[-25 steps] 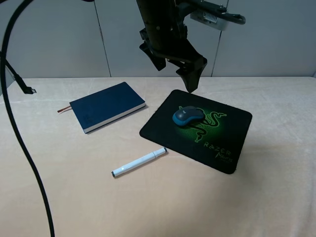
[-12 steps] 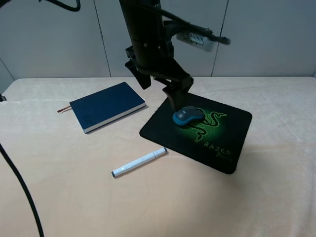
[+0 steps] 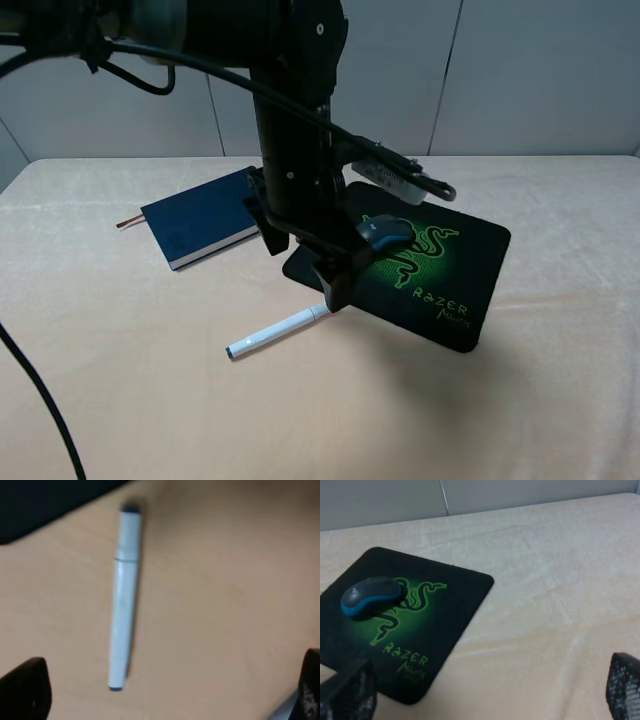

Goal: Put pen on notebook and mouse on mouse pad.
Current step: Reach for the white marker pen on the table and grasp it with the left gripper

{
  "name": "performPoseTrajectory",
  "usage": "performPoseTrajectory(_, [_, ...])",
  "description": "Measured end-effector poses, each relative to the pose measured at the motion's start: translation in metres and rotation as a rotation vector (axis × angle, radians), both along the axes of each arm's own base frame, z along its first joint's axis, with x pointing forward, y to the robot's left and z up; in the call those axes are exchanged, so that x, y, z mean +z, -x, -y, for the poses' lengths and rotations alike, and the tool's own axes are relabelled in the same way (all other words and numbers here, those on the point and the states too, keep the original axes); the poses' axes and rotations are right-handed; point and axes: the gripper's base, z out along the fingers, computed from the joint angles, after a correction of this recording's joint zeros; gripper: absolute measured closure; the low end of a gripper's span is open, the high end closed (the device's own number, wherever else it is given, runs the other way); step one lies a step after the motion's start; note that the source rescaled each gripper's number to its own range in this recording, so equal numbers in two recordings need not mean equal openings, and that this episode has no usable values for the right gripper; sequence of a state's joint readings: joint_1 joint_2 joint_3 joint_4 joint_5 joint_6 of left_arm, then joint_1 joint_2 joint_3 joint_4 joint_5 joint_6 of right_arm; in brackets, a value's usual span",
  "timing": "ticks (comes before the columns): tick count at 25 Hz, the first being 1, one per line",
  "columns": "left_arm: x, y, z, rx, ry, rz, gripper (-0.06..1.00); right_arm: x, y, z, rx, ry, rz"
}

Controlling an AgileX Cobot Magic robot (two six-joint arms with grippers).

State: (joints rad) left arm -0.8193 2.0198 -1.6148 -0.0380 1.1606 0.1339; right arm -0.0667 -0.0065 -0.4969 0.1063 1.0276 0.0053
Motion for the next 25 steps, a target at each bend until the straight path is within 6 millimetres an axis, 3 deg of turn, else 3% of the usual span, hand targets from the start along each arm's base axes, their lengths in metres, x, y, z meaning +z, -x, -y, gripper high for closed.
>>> performPoseTrajectory(8, [-0.030,0.020,-0.003,-0.019,-0.090,0.012,-0.04,0.000,0.000,0.000,0.000,0.000,0.000])
performPoseTrajectory(25, [-0.085,0.022,-0.016,0.018,-0.095,0.059,-0.04,0.000,0.000,0.000,0.002,0.005,0.000])
